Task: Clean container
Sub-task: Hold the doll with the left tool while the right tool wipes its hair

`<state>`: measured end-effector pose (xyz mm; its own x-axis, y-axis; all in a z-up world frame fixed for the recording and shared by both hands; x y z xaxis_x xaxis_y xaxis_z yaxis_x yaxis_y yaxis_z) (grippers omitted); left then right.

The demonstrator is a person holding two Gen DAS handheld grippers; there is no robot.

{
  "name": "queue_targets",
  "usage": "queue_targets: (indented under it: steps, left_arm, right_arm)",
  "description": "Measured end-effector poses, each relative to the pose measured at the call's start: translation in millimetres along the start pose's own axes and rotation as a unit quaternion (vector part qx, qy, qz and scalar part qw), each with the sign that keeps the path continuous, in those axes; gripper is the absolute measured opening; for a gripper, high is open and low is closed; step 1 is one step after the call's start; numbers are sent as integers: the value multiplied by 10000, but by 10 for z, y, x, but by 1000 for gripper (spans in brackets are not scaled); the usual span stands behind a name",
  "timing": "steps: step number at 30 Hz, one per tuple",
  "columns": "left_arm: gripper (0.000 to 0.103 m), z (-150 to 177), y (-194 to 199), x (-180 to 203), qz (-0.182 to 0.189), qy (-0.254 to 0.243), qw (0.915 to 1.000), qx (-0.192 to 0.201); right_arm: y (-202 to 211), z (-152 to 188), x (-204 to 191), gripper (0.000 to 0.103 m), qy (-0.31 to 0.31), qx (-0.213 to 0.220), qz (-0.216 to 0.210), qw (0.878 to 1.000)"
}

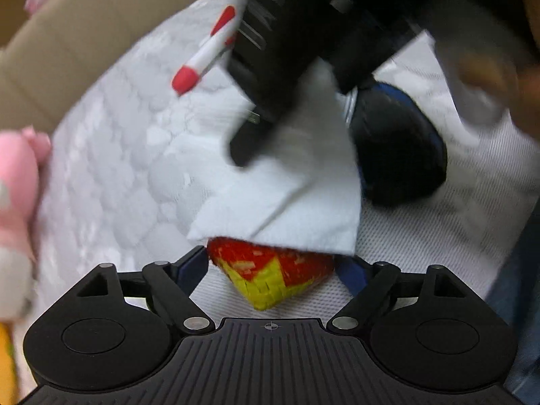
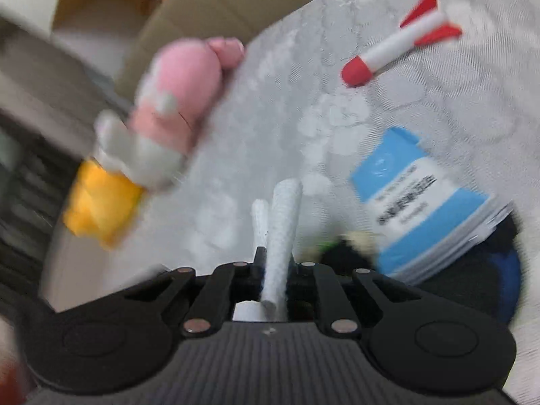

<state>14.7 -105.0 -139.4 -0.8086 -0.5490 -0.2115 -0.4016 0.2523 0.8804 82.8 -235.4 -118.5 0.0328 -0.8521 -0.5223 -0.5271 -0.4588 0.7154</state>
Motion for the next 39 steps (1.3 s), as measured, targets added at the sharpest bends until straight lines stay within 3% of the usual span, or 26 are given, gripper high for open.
queue_targets:
  steps: [4, 9, 11, 12, 14, 16, 19, 20, 21, 22, 26, 28, 30, 32, 34, 36, 39]
  left_arm:
    - [91, 35, -13, 29, 5, -94, 9999, -58]
    - [93, 61, -1, 23, 152, 6, 9999, -68]
    - [94, -9, -6, -20, 361, 270, 9989, -90]
    - [94, -11, -12, -79, 677, 571, 9960, -97]
    - [97, -10, -38, -224, 1411, 1299, 9814, -106]
    - [98, 0, -102, -404, 2196, 2136, 9518, -122]
    - [98, 40, -195, -551, 2685, 2861, 9197, -132]
    - [98, 38, -224, -571, 2663, 2918, 9186, -129]
    - [95, 40, -206, -548, 2509, 2829, 9257, -114]
    - [76, 24, -172, -500, 2217, 2557, 9409, -94]
    - [76, -137, -19, -253, 1190, 1296, 9840, 286]
    - [77, -214, -32, -99, 181, 213, 9987, 418]
    - [78, -170, -118, 47, -835, -852, 9924, 316]
    - [78, -62, -219, 153, -1360, -1613, 9774, 108]
    - [80, 5, -266, 219, -1418, -1914, 9712, -49]
    - [81, -5, -259, 222, -1329, -1817, 9743, -80]
    - [83, -101, -191, 83, -795, -853, 9930, -179]
  right_arm:
    - [59, 64, -23, 8, 290, 60, 491, 9984]
    - [129, 63, 25, 8, 202, 67, 526, 9984]
    - [134, 62, 26, 8, 213, 53, 534, 9983]
    - [141, 64, 20, 8, 231, 48, 550, 9982]
    - [160, 69, 7, 8, 291, 40, 598, 9978]
    - [186, 88, -18, 8, 379, 54, 654, 9971]
    - [202, 108, -50, 11, 444, 106, 627, 9970]
    - [191, 109, -56, 11, 436, 95, 586, 9973]
    - [183, 110, -59, 11, 432, 88, 564, 9974]
    - [181, 110, -60, 11, 435, 96, 566, 9974]
    - [210, 68, -26, 11, 397, 304, 748, 9959]
    - [238, 32, -13, 11, 429, 500, 997, 9928]
    - [250, -8, -6, 11, 438, 638, 1125, 9906]
    - [259, -55, -5, 10, 259, 693, 841, 9937]
    - [264, -84, -37, 10, 25, 683, 271, 9973]
    - [241, -86, -83, 10, -174, 571, -371, 9975]
    - [121, -10, -114, 10, -59, 242, -462, 9986]
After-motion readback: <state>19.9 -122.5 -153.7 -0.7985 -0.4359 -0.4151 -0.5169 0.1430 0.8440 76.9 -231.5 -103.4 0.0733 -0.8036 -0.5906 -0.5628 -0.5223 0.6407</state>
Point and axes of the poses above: each gripper's, at about its wrist camera, not at the fingertips, and y roughly against the way its jaws point, x to its right, z to its underside, the point moved 3 cm from there along -y, roughly the way its jaws point, and after that the axes turned 7 degrees about z, right-handed, at the moved point
